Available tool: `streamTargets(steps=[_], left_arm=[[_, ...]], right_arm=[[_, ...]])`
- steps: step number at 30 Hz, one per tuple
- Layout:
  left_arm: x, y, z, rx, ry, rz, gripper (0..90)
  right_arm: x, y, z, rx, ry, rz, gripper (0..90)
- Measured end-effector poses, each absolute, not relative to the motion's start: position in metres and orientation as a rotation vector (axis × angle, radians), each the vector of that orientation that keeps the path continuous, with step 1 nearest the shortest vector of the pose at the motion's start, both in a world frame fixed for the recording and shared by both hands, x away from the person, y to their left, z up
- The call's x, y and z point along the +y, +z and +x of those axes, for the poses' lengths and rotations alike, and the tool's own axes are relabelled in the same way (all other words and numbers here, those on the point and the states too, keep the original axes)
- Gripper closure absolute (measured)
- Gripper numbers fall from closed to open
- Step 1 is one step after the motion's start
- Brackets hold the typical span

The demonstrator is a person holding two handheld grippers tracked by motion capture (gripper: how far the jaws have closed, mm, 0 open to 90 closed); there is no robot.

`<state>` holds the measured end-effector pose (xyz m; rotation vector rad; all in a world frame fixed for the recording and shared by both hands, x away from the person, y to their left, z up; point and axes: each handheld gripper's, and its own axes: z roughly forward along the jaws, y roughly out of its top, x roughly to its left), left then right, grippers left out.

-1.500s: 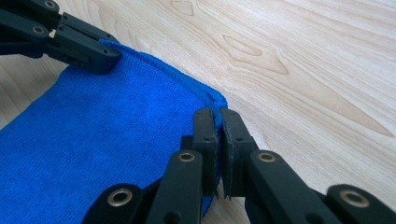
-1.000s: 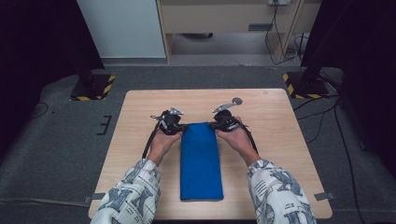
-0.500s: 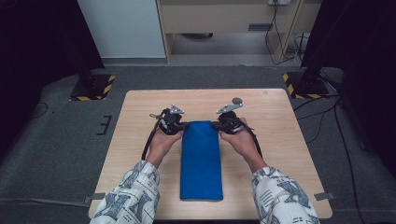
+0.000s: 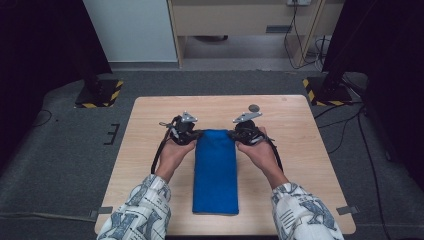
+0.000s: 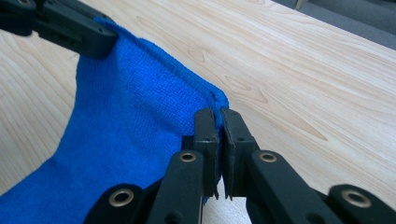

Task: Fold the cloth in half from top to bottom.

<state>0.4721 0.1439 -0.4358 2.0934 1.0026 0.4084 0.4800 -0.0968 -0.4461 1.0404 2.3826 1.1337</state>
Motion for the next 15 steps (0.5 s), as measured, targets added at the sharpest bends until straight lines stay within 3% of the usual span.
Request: streamTargets(steps=[15], left_arm=[[0.155,-0.429,0.472,1.020,0.407,2.056,86.6]], right_arm=[[-0.087,-0.435,0.481,2.368,1.139,1.011,86.4]])
